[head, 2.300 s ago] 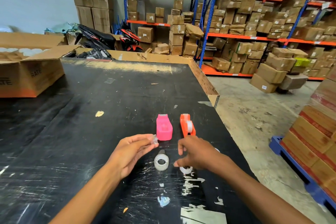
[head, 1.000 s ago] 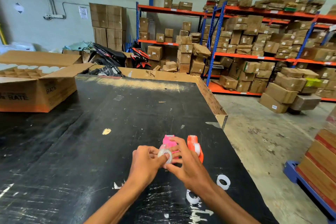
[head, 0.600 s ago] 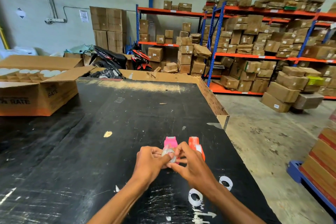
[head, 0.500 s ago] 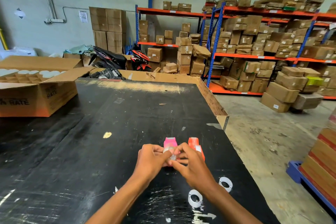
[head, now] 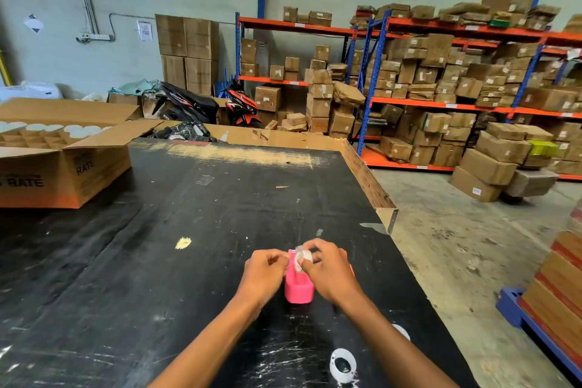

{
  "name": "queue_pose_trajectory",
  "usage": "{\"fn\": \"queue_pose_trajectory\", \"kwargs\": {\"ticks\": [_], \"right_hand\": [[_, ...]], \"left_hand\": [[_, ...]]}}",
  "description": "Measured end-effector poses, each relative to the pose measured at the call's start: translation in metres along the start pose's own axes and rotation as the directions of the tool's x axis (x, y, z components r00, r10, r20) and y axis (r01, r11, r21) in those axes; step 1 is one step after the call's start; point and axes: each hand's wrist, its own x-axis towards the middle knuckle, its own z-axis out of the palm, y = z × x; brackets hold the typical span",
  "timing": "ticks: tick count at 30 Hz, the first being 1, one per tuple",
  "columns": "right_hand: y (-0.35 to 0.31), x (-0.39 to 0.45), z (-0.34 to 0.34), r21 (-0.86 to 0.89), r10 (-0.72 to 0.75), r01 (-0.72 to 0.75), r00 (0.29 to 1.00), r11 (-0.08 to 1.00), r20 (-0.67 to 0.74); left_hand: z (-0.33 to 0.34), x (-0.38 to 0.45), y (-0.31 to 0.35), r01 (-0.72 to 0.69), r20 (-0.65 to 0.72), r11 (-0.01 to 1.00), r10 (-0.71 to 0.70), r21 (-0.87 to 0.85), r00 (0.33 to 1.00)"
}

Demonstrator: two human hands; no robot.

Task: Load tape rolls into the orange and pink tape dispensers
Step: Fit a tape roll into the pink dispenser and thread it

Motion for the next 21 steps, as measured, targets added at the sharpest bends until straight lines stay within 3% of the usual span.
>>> {"fn": "queue_pose_trajectory", "kwargs": {"ticks": [3, 9, 21], "right_hand": [[0.001, 0.002, 0.005, -0.123, -0.015, 0.011, 0.999, 0.992, -0.032], [0.005, 0.003, 0.013, -0.338, -0.149, 0.150, 0.988, 0.929, 0.028], [0.012, 0.010, 0.013, -0.322, -0.192, 0.223, 0.973, 0.920, 0.125]], "left_hand": [[0.000, 0.003, -0.015, -0.014, 0.017, 0.993, 0.012, 0.120, 1.000], [0.004, 0.011, -0.037, -0.034, 0.002, 0.992, 0.034, 0.117, 0.999], [0.004, 0.013, -0.043, -0.111, 0.018, 0.983, 0.109, 0.148, 0.994]]}}
